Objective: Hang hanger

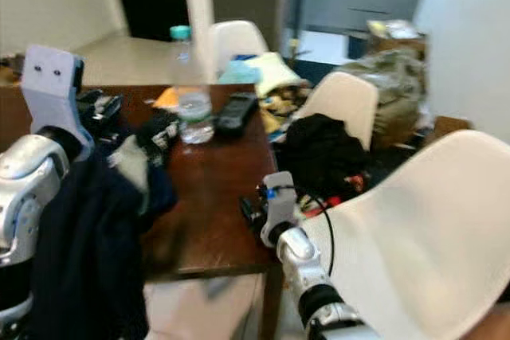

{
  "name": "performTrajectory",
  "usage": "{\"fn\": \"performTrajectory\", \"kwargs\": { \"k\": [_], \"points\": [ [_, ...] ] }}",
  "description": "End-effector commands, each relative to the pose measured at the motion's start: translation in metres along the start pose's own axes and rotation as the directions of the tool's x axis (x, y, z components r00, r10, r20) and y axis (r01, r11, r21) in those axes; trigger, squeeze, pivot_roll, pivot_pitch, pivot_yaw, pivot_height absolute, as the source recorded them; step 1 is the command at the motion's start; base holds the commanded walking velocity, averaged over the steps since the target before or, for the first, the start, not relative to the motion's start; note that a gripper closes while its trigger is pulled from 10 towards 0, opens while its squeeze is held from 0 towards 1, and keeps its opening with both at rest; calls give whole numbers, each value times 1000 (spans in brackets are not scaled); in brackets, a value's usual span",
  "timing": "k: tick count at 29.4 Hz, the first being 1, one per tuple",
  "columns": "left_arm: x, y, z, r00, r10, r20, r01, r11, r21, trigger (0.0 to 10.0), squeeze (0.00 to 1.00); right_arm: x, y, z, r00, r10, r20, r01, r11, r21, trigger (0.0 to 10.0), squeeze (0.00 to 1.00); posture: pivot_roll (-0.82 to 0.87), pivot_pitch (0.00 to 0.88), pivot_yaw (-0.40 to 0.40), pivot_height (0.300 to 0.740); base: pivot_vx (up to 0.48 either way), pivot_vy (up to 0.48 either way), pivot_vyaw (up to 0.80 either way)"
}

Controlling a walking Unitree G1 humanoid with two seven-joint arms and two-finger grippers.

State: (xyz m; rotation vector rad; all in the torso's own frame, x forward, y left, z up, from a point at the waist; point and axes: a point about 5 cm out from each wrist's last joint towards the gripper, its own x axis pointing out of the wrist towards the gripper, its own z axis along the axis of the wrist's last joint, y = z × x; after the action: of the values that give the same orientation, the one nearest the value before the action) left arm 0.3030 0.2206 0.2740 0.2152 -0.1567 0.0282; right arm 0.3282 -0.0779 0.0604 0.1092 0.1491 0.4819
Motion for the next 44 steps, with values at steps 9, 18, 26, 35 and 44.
{"fn": "performTrajectory", "kwargs": {
  "k": [9,18,26,35,44],
  "points": [
    [-1,-4,-6,1000,-14,-14,14,1000,-12,10000,0,-3,-3,-2,1000,-13,-4,13,1000,9,10000,0,216,13,-66,740,-336,0,0],
    [-3,-14,-23,998,-35,-60,32,998,-54,10000,0,-3,-6,-1,1000,-15,-4,15,1000,3,10000,0,203,1,-64,740,-322,0,0],
    [-3,-20,-31,996,-42,-81,37,997,-65,10000,0,-4,-9,0,1000,-19,-6,18,1000,-2,10000,0,200,0,-64,740,-308,0,0],
    [-8,-26,-60,985,-52,-163,34,993,-113,10000,0,-2,-6,-1,1000,-14,-14,14,1000,-3,10000,0,195,0,-61,740,-295,0,0],
    [-17,-35,-97,962,-55,-268,24,993,-116,10000,0,-6,-9,-4,1000,-22,-22,22,1000,-5,10000,0,187,0,-60,740,-274,0,0]
  ]
}}
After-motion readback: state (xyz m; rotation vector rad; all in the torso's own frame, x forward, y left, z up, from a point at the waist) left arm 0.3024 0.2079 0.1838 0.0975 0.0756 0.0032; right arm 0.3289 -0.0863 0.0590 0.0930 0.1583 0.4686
